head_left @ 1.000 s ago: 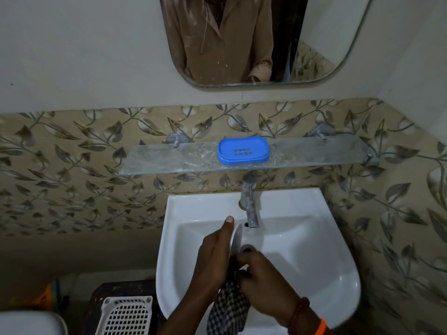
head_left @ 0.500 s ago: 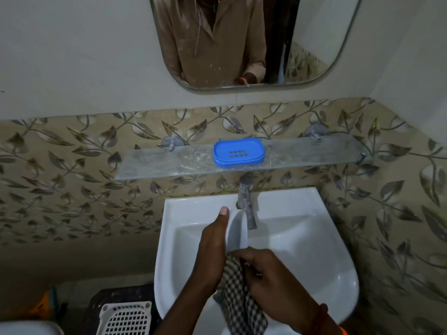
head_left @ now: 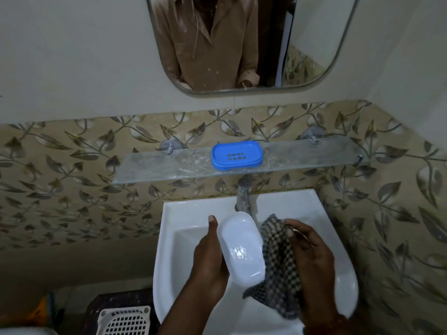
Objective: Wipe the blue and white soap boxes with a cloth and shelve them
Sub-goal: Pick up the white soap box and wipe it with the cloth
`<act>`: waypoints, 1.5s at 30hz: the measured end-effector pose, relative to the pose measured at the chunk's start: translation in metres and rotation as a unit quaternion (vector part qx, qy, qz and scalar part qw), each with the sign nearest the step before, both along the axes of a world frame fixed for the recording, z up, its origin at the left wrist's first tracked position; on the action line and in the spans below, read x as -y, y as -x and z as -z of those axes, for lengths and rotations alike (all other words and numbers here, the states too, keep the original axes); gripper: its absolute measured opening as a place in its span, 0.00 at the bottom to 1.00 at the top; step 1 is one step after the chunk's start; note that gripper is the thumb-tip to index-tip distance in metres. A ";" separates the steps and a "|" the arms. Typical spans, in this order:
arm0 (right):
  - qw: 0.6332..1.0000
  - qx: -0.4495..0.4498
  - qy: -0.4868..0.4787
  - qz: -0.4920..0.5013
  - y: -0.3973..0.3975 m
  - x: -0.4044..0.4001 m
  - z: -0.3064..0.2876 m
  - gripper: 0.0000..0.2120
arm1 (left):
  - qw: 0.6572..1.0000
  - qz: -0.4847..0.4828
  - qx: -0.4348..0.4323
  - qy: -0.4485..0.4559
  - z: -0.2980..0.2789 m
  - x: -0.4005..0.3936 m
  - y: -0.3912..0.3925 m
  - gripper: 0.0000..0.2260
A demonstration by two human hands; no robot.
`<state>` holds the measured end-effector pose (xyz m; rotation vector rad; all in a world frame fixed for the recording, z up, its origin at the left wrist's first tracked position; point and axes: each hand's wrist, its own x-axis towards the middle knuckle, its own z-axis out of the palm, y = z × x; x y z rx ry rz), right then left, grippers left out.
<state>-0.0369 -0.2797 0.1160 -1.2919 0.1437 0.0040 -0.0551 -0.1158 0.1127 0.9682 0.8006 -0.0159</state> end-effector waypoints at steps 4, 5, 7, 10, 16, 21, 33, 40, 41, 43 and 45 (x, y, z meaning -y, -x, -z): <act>0.994 0.042 0.100 0.009 0.013 -0.017 0.009 0.07 | 0.990 -0.062 -0.039 -0.125 -0.007 0.018 -0.005 0.31; 0.992 0.053 0.118 -0.006 0.017 -0.018 0.009 0.07 | 0.986 -0.068 -0.027 -0.150 -0.008 0.020 -0.004 0.31; 0.978 0.092 0.175 -0.060 0.028 -0.022 0.008 0.14 | 0.974 -0.044 0.016 -0.223 -0.003 0.020 -0.001 0.39; 0.955 0.139 0.245 -0.091 0.035 -0.031 0.005 0.19 | 0.955 0.026 0.059 -0.290 0.004 0.017 0.004 0.47; 0.968 0.108 0.144 -0.176 0.006 -0.037 -0.017 0.13 | 0.938 0.111 0.076 -0.321 0.008 0.011 0.003 0.44; 0.966 0.122 0.181 -0.137 0.045 -0.049 0.008 0.22 | 0.971 0.030 0.078 -0.226 0.003 -0.001 -0.003 0.45; 0.984 0.030 0.044 -0.172 0.006 -0.045 -0.014 0.13 | 0.972 0.121 0.051 -0.197 0.015 0.019 -0.003 0.35; 0.996 -0.046 -0.047 -0.055 -0.004 -0.050 -0.002 0.10 | 0.939 -0.004 0.075 -0.336 0.006 0.029 0.004 0.26; 0.997 -0.054 -0.052 -0.035 -0.007 -0.049 -0.001 0.09 | 0.943 0.042 0.077 -0.321 0.004 0.030 0.006 0.26; 0.997 -0.059 -0.055 -0.014 -0.014 -0.045 0.002 0.09 | 0.955 0.141 0.079 -0.251 0.000 0.030 0.010 0.24; 0.997 -0.046 -0.051 -0.026 -0.020 -0.042 0.005 0.08 | 0.969 0.184 0.067 -0.153 -0.004 0.033 0.011 0.25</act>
